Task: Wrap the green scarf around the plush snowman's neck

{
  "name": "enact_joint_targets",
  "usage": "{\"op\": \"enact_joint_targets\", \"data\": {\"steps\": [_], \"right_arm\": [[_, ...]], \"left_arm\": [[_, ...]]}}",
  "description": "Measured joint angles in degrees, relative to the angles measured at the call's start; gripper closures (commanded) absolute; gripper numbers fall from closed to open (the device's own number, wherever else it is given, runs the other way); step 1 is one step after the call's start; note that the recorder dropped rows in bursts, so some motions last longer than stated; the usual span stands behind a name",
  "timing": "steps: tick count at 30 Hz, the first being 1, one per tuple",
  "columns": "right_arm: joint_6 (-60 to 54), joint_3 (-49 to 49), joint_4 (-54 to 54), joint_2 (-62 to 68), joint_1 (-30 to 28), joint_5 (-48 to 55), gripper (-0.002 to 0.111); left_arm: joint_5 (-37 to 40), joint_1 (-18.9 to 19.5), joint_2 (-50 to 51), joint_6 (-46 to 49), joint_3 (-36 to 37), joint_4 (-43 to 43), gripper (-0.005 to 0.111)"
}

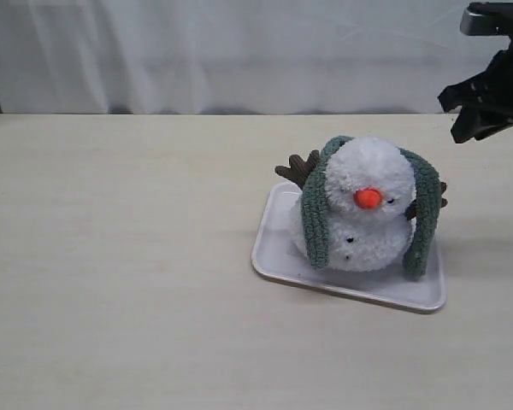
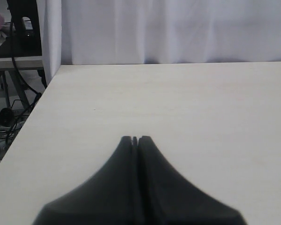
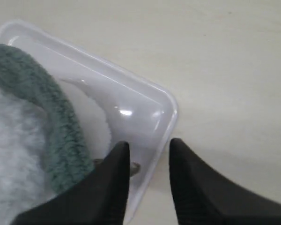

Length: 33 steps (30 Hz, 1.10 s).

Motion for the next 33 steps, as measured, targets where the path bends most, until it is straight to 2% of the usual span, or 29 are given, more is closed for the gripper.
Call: {"op": "enact_joint_targets", "data": {"steps": [4,8,9,17,28,33], "right_arm": [[-7.0,0.0,12.0,-2.5,0.0,2.1,0.06],[-8.5,3.6,13.2,-3.5,0.0,2.2,0.063],[-9.5,5.4,13.9,-3.5,0.0,1.2,0.065],[-13.8,15.0,17.1,-3.5,0.0,-8.1,0.065],[-13.9,16.3,20.1,-7.2,0.0,-3.6,0.065],[-13.8,19.5,20.3,-13.4,0.0,-7.0,0.065]], "left_arm": [[0.0,0.0,0.0,0.0,0.0,0.0,0.107],[0.0,0.0,0.0,0.0,0.0,0.0,0.107],[0.0,0.0,0.0,0.0,0.0,0.0,0.107],[0.0,0.0,0.0,0.0,0.0,0.0,0.107],[0.0,0.0,0.0,0.0,0.0,0.0,0.107],[0.0,0.0,0.0,0.0,0.0,0.0,0.107]]}}
